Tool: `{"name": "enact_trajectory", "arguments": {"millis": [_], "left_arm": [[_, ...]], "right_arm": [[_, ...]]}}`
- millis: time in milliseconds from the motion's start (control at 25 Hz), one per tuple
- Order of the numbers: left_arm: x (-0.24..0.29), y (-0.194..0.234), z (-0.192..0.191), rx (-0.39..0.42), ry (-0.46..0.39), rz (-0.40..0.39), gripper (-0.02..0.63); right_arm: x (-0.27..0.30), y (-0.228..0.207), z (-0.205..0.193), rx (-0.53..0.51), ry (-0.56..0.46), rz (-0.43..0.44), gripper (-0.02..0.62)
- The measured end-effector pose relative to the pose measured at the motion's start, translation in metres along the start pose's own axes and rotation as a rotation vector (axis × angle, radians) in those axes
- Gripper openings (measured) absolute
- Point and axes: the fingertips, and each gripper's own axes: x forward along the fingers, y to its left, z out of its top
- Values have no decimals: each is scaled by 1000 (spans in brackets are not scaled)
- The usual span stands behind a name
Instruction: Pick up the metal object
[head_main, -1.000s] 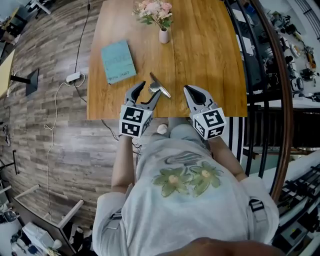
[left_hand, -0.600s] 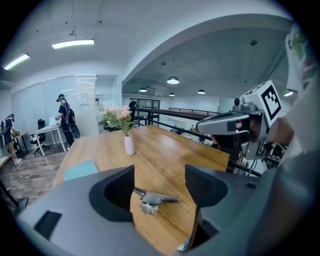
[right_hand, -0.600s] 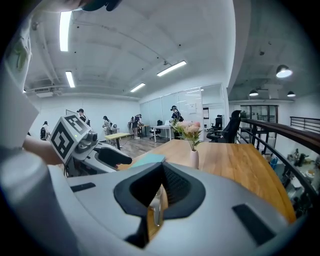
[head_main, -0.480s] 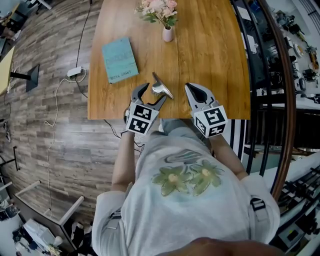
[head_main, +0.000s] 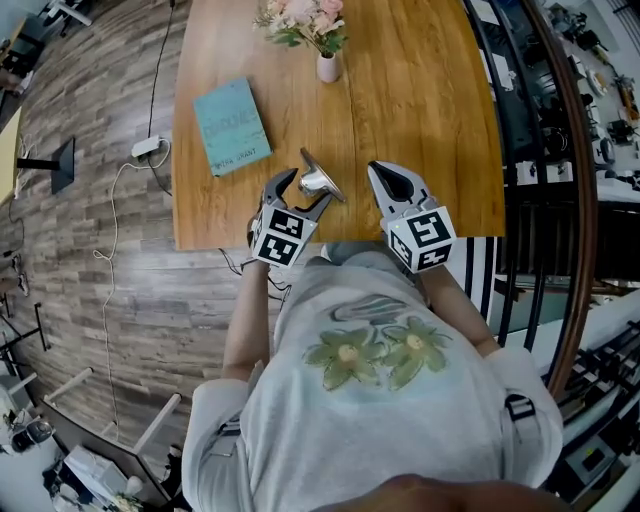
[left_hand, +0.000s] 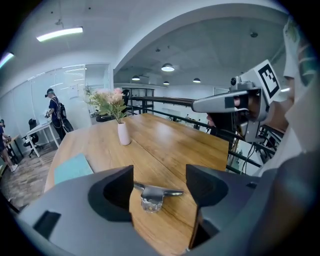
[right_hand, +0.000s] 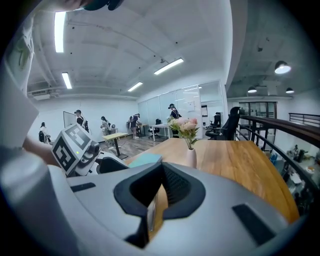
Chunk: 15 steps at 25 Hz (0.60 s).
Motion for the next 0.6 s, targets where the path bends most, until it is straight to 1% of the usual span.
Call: {"name": "enact_trajectory", "arguments": {"millis": [320, 600], "left_arm": [[23, 7, -22, 12, 85, -10, 322], [37, 9, -36, 36, 141, -24, 322]], "right_arm": [[11, -14, -12, 29, 39, -13, 8], [25, -15, -18, 37, 61, 5, 8]]}}
